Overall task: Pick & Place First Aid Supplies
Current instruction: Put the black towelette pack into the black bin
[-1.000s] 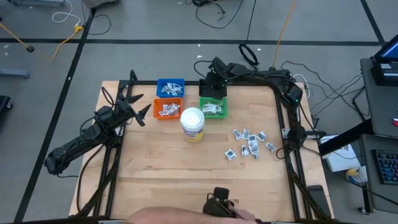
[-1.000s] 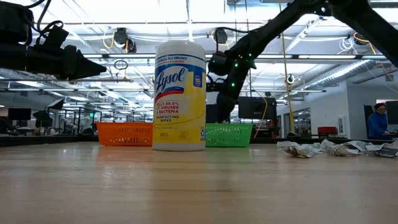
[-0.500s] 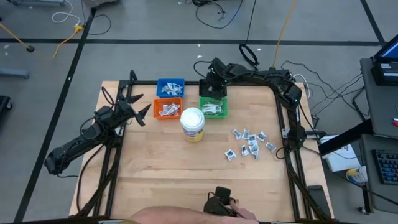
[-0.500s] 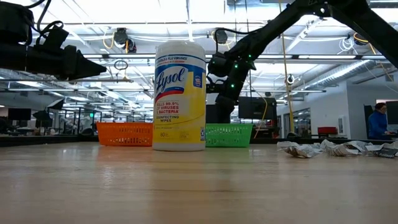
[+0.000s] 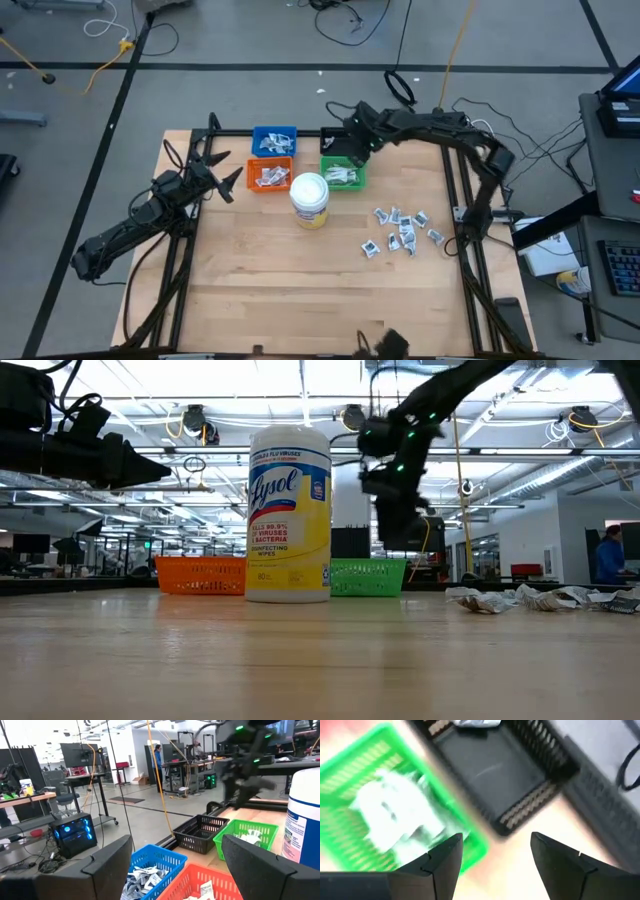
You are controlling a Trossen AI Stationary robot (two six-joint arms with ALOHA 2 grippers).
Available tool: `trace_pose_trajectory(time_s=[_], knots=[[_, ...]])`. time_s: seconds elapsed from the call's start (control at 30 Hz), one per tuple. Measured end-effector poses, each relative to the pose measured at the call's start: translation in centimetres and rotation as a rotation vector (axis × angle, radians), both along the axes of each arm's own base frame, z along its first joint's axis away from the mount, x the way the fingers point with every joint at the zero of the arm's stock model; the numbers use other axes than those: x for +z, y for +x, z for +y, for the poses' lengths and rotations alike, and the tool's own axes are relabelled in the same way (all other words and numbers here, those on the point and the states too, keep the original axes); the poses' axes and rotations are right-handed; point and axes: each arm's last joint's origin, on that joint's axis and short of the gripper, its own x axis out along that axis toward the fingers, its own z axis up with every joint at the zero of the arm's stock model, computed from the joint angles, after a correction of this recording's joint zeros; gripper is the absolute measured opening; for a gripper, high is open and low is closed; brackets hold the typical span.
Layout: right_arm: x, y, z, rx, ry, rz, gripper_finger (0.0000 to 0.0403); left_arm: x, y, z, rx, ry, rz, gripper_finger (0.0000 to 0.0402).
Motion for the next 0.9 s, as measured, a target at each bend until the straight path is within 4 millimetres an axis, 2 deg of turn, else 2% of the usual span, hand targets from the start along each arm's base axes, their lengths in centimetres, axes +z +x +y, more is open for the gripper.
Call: trace_pose_trajectory(time_s=[0.2,0.43,0.6,0.9], knots=[[-0.1,-3.8,5.3,-0.139,0.092,-0.012,0.0231,0.0,0.0,0.0,0.0,0.0,0.0,0.031],[-1.8,-8.1,11.0,-0.265,0.198,0.034,0.0231,0.0,0.0,0.0,0.0,0.0,0.0,0.031],[-3.0,-10.9,14.0,-0.312,0.261,0.11,0.0231,0.0,0.0,0.0,0.0,0.0,0.0,0.031],[-5.0,-14.5,17.6,-0.332,0.38,0.236,0.0231,0.0,0.0,0.0,0.0,0.0,0.0,0.031]])
